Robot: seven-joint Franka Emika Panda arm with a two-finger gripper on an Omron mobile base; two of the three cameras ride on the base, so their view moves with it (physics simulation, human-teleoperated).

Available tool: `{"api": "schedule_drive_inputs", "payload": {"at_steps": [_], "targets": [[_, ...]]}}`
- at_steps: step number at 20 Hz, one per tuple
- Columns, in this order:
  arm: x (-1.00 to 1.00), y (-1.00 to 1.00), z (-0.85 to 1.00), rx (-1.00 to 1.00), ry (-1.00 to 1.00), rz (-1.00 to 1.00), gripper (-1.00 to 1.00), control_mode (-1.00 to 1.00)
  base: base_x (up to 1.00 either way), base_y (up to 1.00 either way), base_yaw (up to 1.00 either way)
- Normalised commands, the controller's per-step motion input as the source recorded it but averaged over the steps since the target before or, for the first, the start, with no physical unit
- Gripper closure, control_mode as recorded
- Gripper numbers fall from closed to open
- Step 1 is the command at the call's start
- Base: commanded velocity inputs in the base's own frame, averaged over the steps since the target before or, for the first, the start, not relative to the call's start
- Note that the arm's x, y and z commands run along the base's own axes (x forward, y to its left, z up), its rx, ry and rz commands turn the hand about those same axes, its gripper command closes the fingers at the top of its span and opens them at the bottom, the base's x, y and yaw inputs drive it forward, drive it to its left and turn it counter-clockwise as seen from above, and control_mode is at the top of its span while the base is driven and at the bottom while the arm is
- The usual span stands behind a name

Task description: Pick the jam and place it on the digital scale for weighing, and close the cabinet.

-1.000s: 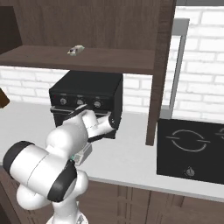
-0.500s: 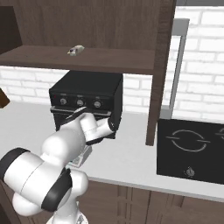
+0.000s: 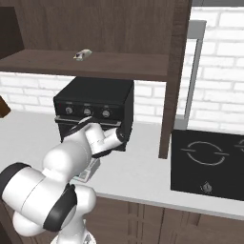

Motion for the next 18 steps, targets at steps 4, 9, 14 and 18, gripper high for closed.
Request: {"api": "schedule_drive_inputs", "payload": {"at_steps": [4, 9, 14, 18], "targets": [[-0.09, 0.0, -0.01, -0.01, 0.05, 0.0, -1.0, -1.0, 0.0, 0.0, 0.0], [-0.01, -0.01, 0.0, 0.0, 0.0, 0.0, -1.0, -1.0, 0.0, 0.0, 0.0], [-0.02, -0.33, 0.0, 0.04, 0.0, -0.03, -1.0, -1.0, 0.0, 0.0, 0.0], [-0.03, -0.33, 0.0, 0.06, -0.03, -0.11, -1.0, -1.0, 0.0, 0.0, 0.0]]}}
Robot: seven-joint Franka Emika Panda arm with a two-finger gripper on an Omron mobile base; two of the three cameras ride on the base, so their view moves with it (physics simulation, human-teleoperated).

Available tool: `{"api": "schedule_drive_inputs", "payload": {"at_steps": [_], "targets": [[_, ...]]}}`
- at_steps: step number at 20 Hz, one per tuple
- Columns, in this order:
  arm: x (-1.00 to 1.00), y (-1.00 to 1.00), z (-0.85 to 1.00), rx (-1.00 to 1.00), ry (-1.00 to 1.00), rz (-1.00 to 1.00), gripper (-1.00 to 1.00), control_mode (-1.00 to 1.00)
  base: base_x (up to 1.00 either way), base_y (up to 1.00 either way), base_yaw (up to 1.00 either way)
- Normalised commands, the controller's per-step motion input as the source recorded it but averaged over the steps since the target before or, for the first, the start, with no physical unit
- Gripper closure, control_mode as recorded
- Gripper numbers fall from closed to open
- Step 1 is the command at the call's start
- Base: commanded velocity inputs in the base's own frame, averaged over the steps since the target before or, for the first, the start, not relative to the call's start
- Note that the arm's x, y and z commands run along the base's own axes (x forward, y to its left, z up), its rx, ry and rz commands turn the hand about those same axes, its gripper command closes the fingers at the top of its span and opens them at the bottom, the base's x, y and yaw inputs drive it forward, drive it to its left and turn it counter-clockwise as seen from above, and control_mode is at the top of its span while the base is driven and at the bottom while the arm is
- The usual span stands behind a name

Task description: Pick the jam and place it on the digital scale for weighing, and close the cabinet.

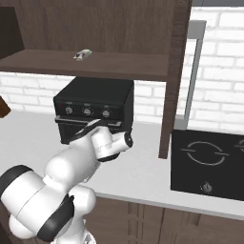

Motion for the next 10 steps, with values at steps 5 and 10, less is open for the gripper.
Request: {"api": "schedule_drive_inputs", "payload": {"at_steps": [5, 10], "targets": [[-0.21, -0.6, 0.16, 0.15, -0.13, -0.18, -1.0, -1.0, 0.0, 0.0, 0.0], [-0.36, -0.66, 0.44, 0.3, -0.28, -0.25, -1.0, -1.0, 0.0, 0.0, 0.0]]}}
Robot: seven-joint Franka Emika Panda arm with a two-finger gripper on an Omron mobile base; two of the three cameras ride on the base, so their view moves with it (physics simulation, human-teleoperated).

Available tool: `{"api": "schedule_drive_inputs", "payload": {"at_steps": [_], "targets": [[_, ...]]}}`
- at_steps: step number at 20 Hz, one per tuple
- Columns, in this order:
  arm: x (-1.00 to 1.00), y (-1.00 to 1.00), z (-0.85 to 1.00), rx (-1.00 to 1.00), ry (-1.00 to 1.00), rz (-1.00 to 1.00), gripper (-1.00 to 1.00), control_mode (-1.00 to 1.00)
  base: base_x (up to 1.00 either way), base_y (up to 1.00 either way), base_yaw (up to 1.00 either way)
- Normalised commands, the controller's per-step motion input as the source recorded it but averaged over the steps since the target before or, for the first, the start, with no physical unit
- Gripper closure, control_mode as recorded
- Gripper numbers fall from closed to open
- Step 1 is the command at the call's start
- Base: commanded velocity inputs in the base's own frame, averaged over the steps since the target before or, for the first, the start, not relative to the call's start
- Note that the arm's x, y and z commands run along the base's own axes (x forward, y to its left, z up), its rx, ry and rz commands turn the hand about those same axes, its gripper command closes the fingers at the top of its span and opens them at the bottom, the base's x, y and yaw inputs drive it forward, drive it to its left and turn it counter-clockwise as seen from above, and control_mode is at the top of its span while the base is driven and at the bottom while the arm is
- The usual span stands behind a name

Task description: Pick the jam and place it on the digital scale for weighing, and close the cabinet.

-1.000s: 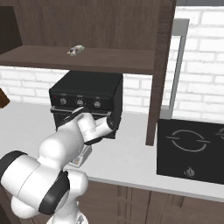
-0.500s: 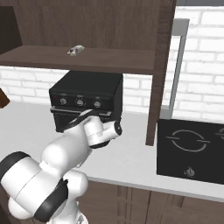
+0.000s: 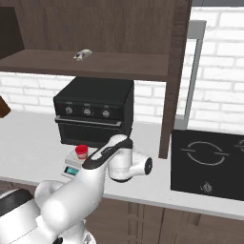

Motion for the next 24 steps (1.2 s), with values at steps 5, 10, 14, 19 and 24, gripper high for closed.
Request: {"api": "schedule_drive_inputs", "payload": {"at_steps": [5, 10, 14, 19, 24], "targets": [[-0.15, -0.74, 0.46, 0.32, -0.21, -0.26, -1.0, -1.0, 0.0, 0.0, 0.0], [-0.04, -0.6, 0.52, 0.32, -0.15, -0.26, -1.0, -1.0, 0.0, 0.0, 0.0], [0.0, -0.88, 0.57, 0.4, -0.08, -0.1, -1.0, -1.0, 0.0, 0.0, 0.0], [-0.03, -1.0, 0.48, 0.51, -0.12, 0.0, -1.0, -1.0, 0.0, 0.0, 0.0], [-0.13, -0.98, 0.31, 0.44, -0.3, -0.01, -1.0, -1.0, 0.0, 0.0, 0.0]]}}
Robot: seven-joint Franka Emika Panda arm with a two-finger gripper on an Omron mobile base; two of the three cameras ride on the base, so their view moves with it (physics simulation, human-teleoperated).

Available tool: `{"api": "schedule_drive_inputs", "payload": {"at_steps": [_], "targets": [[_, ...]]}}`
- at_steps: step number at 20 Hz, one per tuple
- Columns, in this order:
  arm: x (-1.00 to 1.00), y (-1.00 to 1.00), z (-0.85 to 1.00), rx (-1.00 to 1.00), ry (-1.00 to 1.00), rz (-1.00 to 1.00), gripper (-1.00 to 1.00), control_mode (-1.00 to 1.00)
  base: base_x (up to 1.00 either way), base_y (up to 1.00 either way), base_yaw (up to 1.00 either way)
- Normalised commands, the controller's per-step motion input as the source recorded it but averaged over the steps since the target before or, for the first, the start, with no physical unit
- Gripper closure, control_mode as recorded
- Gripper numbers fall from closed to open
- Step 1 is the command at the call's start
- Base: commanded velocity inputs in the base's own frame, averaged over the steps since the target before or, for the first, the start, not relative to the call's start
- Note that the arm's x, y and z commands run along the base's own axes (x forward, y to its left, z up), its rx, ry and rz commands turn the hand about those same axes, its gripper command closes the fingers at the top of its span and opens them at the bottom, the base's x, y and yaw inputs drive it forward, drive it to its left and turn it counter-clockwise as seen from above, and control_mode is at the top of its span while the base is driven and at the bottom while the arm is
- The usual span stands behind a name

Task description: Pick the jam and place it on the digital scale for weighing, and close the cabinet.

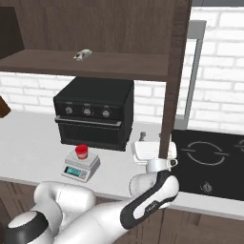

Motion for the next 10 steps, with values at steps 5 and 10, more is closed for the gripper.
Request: {"api": "schedule_drive_inputs", "payload": {"at_steps": [5, 10], "targets": [[-0.45, -0.34, 0.02, 0.3, -0.57, -0.17, -1.0, -1.0, 0.0, 0.0, 0.0], [-0.22, -0.2, -0.03, 0.15, -0.45, -0.33, -1.0, -1.0, 0.0, 0.0, 0.0]]}}
